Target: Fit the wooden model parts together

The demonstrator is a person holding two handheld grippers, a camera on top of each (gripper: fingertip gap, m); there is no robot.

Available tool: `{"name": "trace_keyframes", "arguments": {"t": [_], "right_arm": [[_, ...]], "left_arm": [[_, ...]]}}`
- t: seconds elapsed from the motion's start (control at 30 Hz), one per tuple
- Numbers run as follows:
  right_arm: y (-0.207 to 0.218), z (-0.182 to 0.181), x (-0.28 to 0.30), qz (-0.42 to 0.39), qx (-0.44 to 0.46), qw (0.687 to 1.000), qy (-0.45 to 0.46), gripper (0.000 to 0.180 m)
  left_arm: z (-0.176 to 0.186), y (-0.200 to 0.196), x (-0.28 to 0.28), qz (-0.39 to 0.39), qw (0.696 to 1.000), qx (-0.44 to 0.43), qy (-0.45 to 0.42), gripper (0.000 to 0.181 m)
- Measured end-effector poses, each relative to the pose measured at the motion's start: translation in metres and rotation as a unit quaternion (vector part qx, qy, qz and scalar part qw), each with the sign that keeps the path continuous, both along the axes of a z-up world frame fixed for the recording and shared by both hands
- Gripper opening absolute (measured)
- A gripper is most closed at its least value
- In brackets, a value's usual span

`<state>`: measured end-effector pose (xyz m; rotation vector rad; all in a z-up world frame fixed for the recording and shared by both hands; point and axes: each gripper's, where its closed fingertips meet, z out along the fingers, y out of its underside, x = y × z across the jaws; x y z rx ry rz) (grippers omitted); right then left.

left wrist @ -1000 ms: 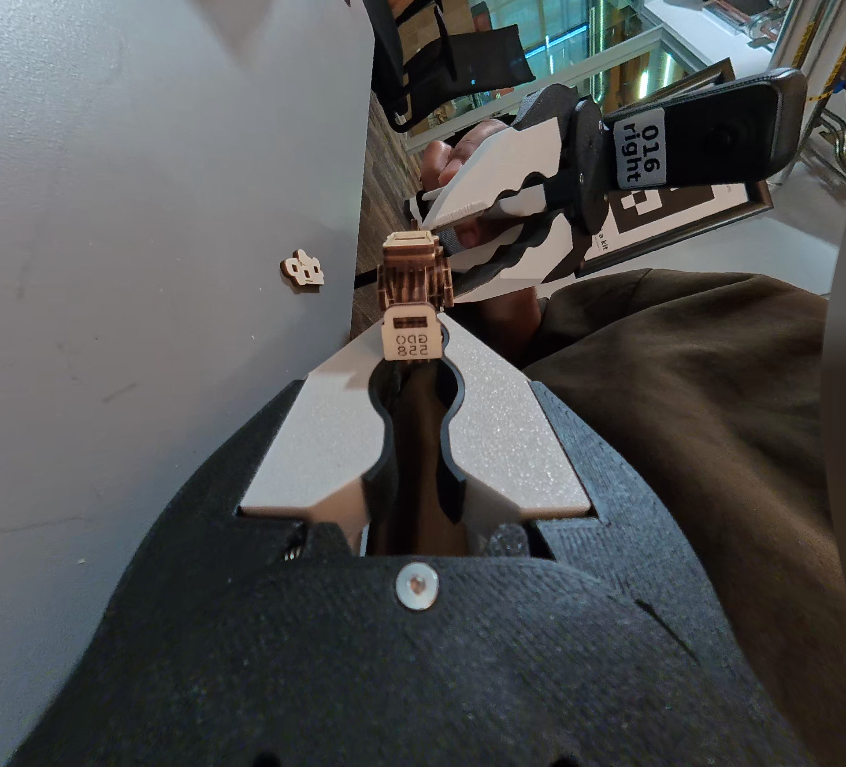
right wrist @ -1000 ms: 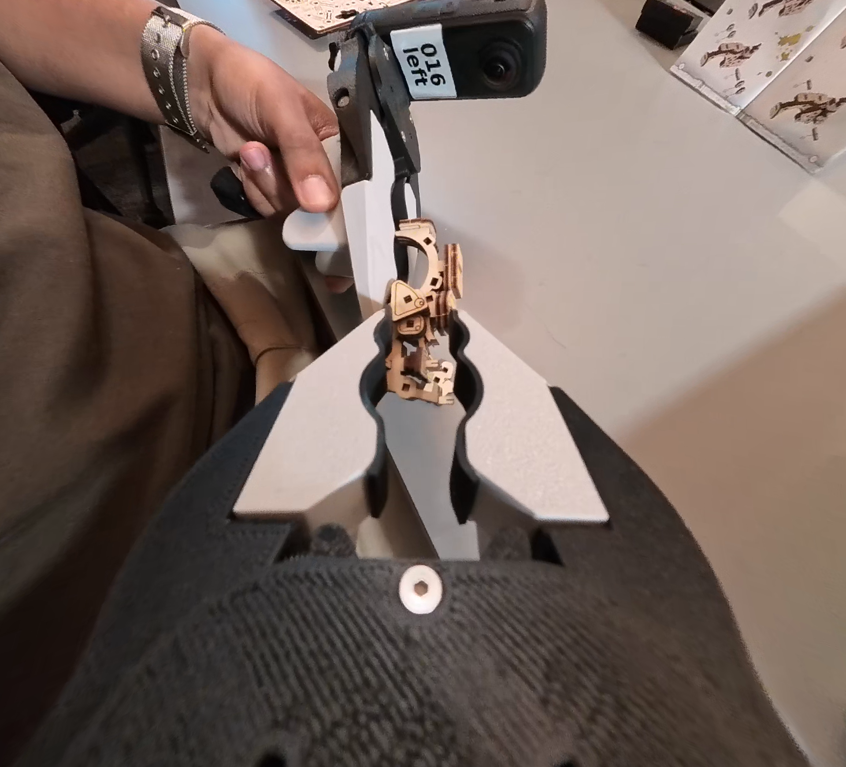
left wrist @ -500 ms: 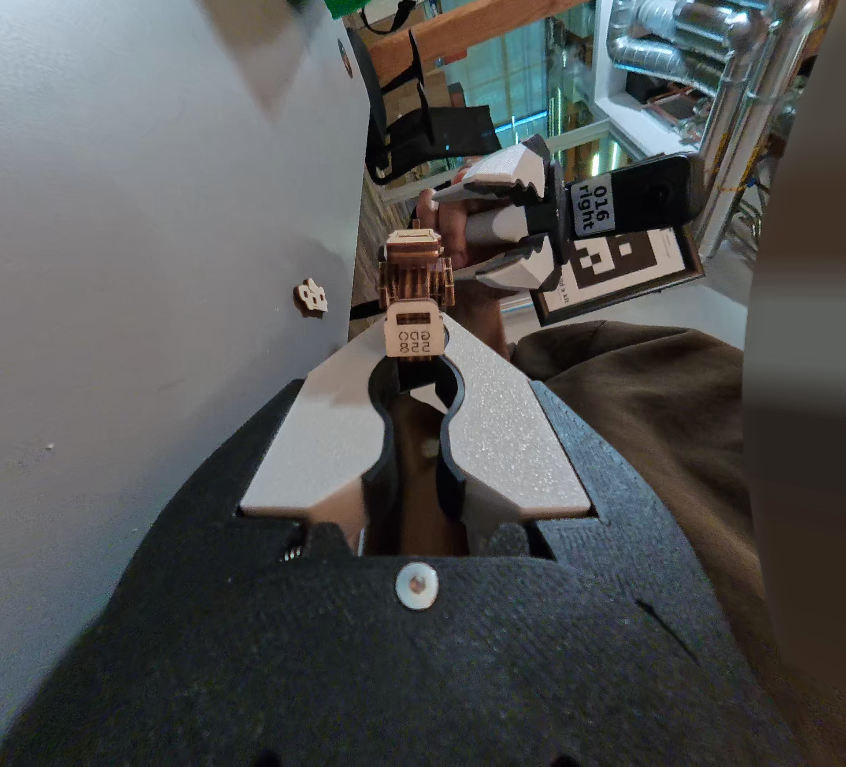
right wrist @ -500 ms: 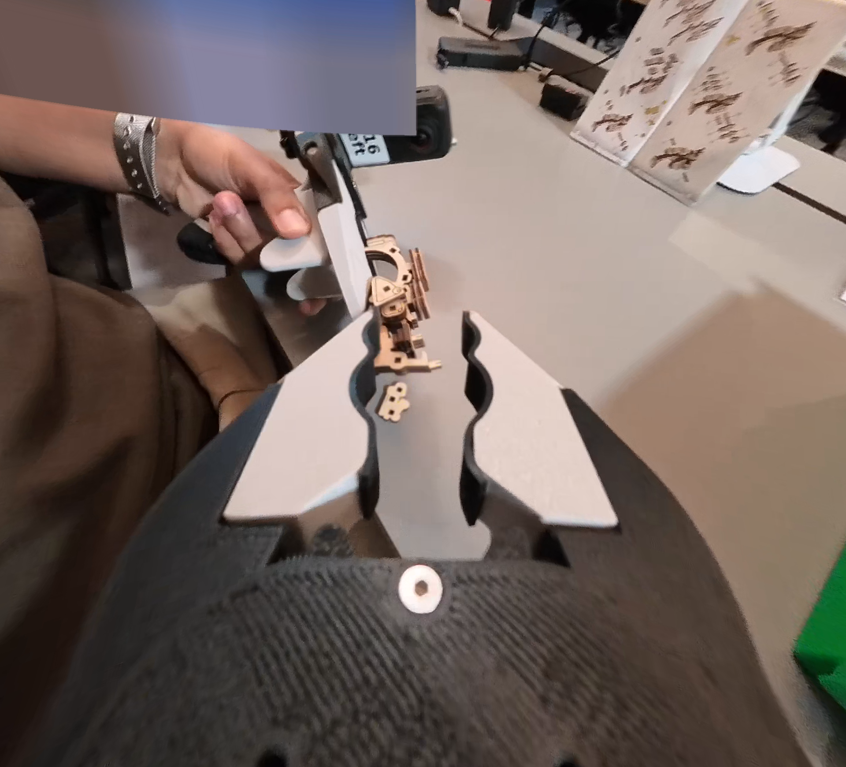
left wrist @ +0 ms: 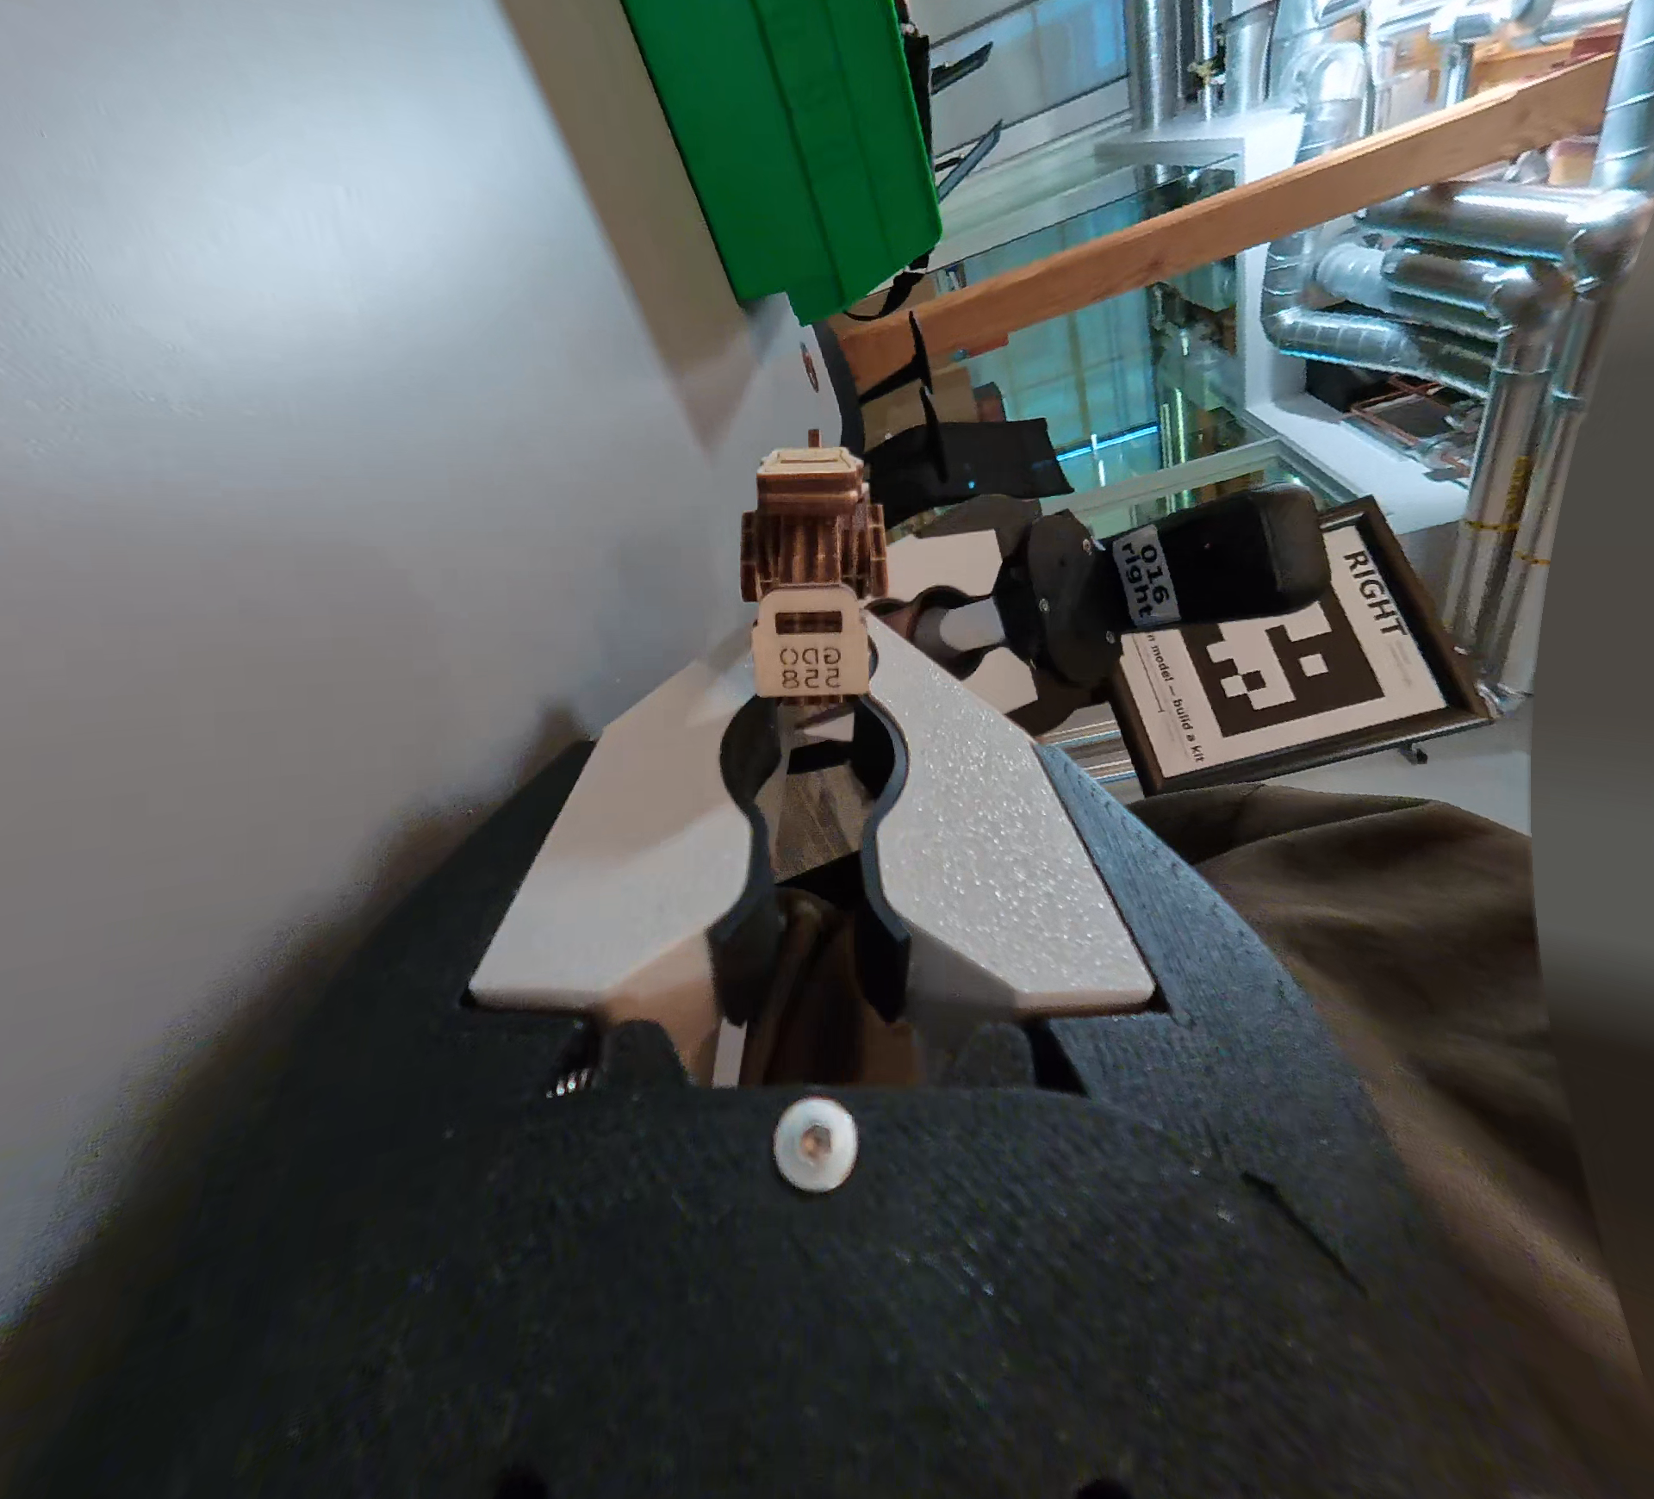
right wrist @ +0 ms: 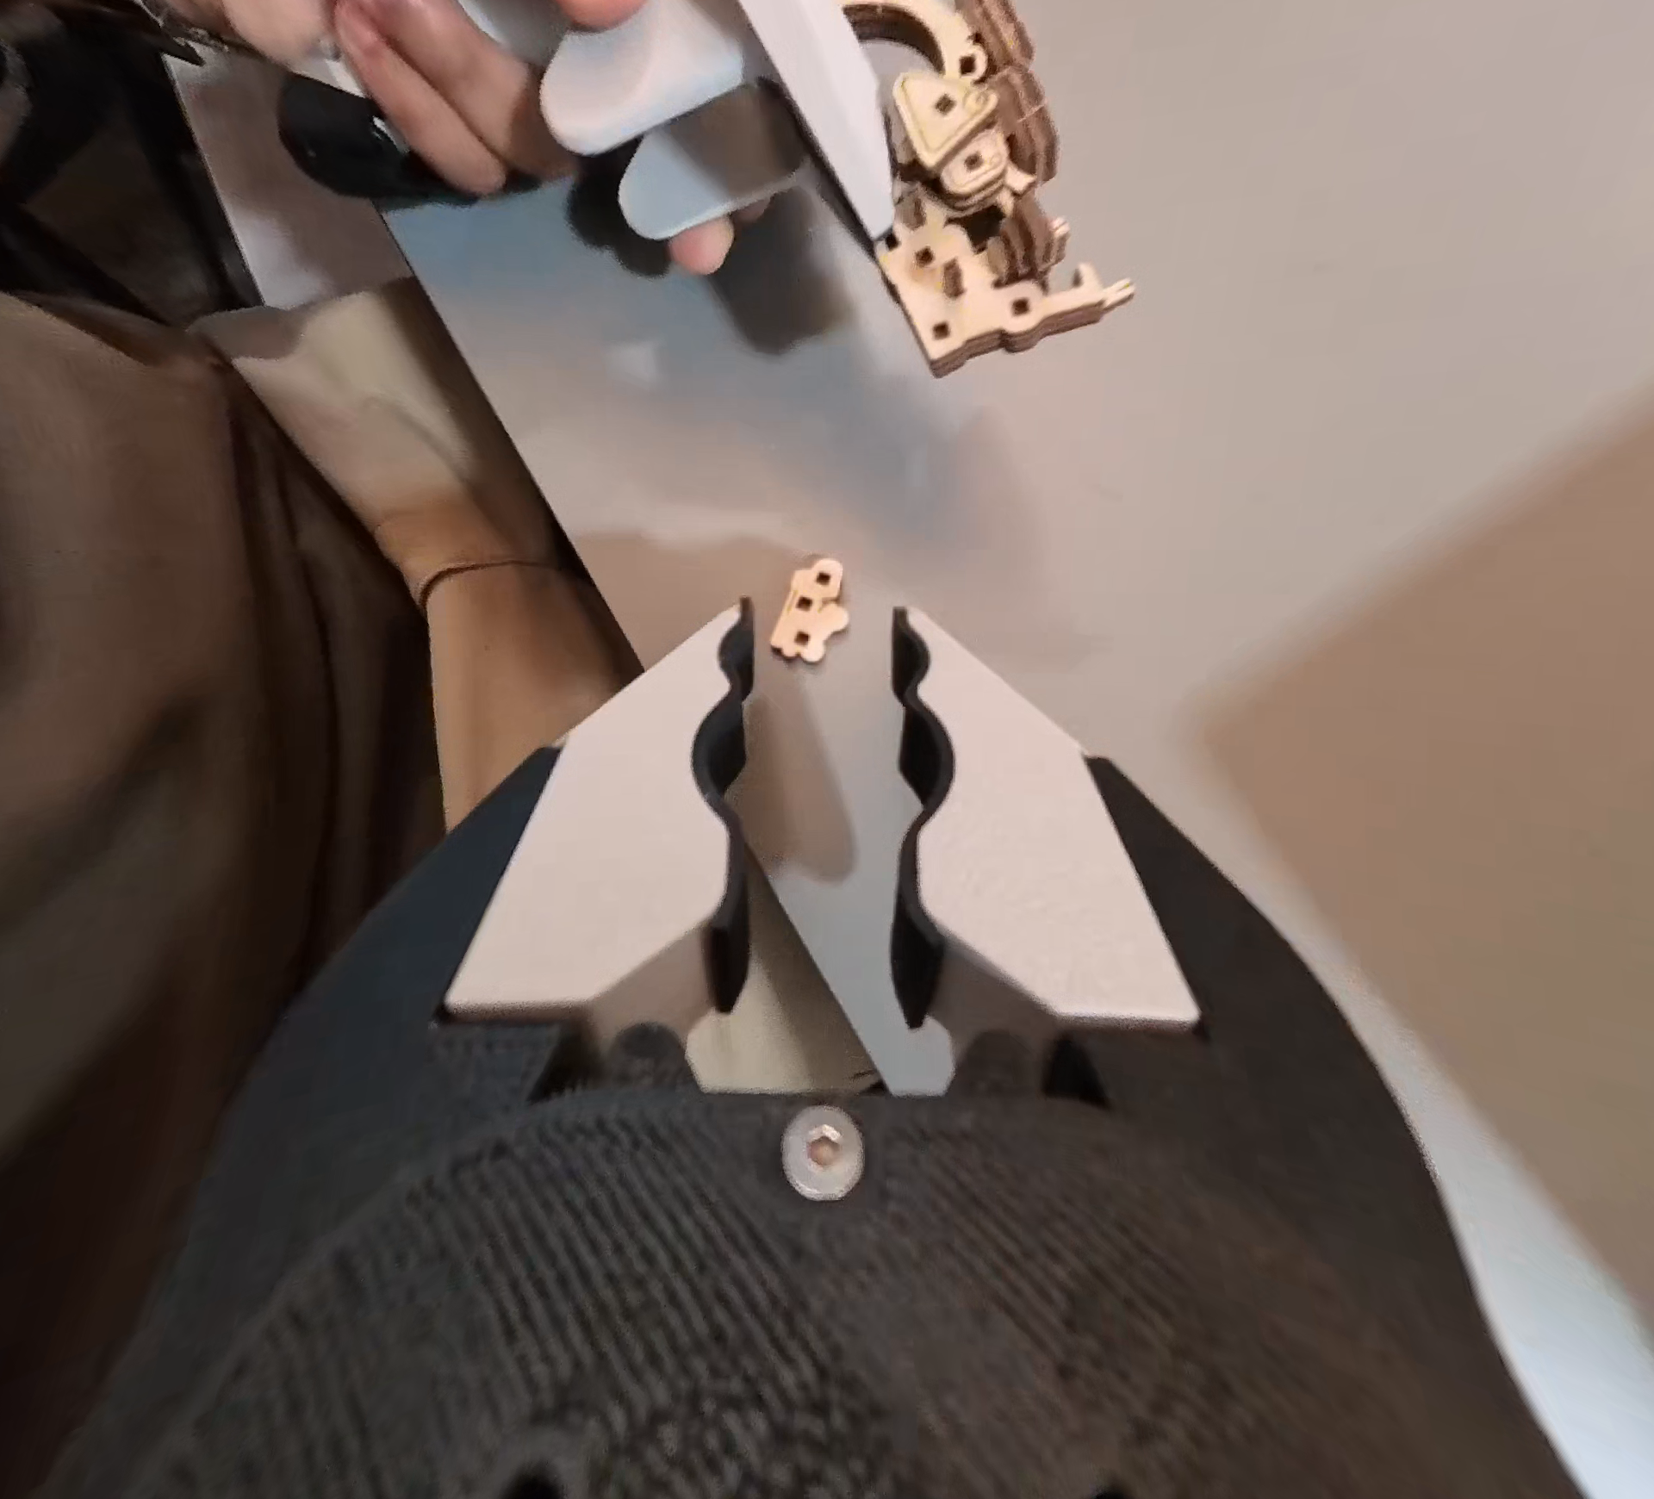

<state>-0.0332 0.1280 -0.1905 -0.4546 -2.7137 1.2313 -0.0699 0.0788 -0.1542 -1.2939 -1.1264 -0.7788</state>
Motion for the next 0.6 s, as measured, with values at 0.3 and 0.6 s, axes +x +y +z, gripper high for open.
{"name": "trace_keyframes", "arguments": {"t": [0.3,0.6], "right_arm": [[0.000,0.029,-0.019,-0.075,-0.068,0.994,0.029,0.019],[-0.013,0.049,-0.022,-0.081,-0.145,0.986,0.031,0.049]], "left_arm": [[0.002,-0.006,-0.011,0.037,0.998,-0.022,0.046,0.004],[0.010,-0.014,-0.018,0.054,0.997,0.004,0.054,0.004]]}}
